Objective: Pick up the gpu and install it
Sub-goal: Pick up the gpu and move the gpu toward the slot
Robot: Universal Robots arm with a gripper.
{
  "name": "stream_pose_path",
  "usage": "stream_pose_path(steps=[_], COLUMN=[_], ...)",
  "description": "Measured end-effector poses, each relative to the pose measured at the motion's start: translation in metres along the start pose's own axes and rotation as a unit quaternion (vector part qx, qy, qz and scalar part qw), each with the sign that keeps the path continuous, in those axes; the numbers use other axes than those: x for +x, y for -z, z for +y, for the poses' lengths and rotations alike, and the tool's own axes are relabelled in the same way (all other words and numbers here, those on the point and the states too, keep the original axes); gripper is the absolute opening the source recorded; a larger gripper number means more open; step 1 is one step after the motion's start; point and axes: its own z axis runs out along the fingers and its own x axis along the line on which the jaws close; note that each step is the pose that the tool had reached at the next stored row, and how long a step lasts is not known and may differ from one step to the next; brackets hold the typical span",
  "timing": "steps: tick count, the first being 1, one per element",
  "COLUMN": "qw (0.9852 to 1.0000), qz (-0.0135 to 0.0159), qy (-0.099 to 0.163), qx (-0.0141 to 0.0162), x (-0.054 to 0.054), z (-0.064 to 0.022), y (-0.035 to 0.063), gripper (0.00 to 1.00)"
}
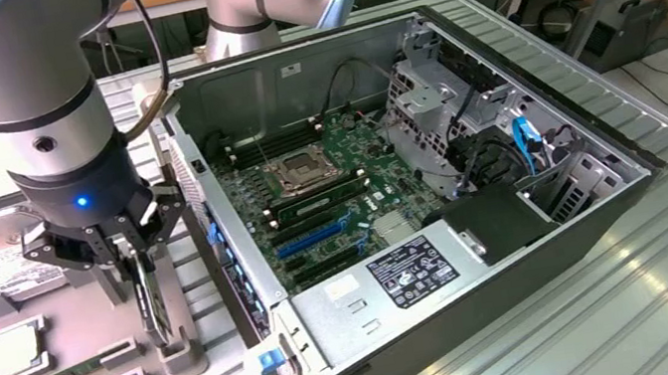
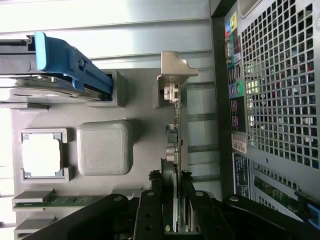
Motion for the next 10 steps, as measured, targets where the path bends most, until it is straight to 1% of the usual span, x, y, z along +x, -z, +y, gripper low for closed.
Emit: stream_pose_path(steps=[10], qw=[1.0000], qz=[0.0000], qy=[0.000], qx=[0.0000], x=[-0.0001], z=[0.0001], y=[0.0025], gripper=[0.26])
